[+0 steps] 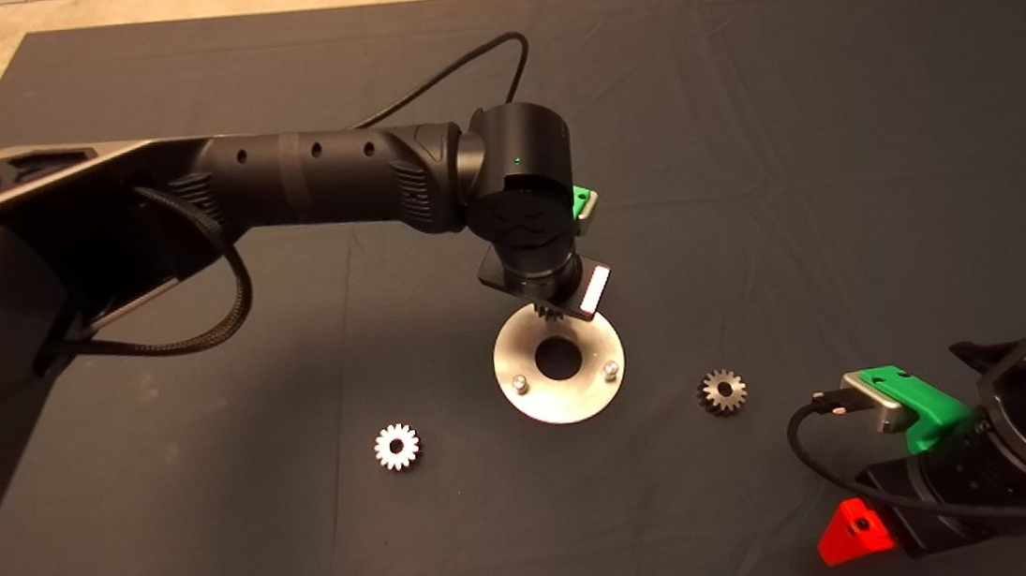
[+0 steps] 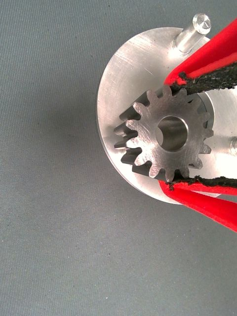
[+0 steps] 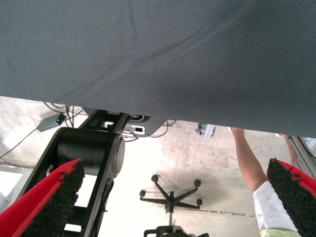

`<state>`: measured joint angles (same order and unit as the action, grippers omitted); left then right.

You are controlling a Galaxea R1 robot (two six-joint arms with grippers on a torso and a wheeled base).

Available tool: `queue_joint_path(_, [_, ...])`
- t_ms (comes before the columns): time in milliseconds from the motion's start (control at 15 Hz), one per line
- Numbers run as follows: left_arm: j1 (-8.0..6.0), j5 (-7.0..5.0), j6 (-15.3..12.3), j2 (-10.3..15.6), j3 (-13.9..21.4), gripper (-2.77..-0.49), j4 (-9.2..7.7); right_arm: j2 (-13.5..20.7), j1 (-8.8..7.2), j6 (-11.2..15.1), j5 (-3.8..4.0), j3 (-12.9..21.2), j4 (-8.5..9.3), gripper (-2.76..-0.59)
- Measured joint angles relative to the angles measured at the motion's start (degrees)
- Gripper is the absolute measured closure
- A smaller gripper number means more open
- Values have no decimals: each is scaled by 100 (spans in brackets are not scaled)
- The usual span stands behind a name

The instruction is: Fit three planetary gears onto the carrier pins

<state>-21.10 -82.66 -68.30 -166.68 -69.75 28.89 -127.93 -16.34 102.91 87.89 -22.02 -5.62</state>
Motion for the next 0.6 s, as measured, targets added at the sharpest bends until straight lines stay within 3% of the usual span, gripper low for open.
queue_joint_path(600, [35,15,6,0,-1,-94,27,0,30,0,-2,0,0,-275])
